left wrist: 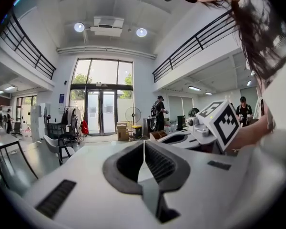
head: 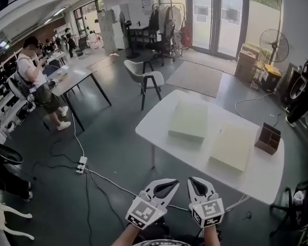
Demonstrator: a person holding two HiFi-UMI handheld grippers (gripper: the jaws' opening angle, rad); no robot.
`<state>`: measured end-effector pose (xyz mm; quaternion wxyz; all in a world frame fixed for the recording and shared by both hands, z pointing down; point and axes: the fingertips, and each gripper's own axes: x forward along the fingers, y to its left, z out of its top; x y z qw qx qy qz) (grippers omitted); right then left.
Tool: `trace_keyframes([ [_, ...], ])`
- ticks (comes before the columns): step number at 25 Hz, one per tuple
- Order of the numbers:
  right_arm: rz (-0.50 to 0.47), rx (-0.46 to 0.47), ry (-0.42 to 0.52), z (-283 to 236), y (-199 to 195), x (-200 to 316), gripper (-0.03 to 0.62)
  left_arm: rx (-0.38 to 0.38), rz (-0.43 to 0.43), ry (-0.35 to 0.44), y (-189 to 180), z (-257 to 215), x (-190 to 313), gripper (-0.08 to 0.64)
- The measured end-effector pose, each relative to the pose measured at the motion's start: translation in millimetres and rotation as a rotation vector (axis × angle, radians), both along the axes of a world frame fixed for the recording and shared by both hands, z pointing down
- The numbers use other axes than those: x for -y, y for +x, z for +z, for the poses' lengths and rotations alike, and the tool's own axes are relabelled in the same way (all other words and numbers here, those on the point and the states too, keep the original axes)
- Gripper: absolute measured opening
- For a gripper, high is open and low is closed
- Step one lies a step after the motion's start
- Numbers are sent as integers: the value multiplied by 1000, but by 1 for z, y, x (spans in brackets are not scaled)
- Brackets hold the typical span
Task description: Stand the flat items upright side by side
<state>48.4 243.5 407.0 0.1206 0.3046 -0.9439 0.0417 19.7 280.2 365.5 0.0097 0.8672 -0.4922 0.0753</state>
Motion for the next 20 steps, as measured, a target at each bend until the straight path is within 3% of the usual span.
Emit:
trace_keyframes([
  [7,43,-50,-8,5,-22,19,-3,-50,0,-5,-48,7,28,14],
  [14,101,-82,-43,28,-12,59,-3,-74,57,-37,-41,26,59,14],
  [20,53,-66,-42,35,-40,113,-3,-66,29,-57,-59,35,99,14],
])
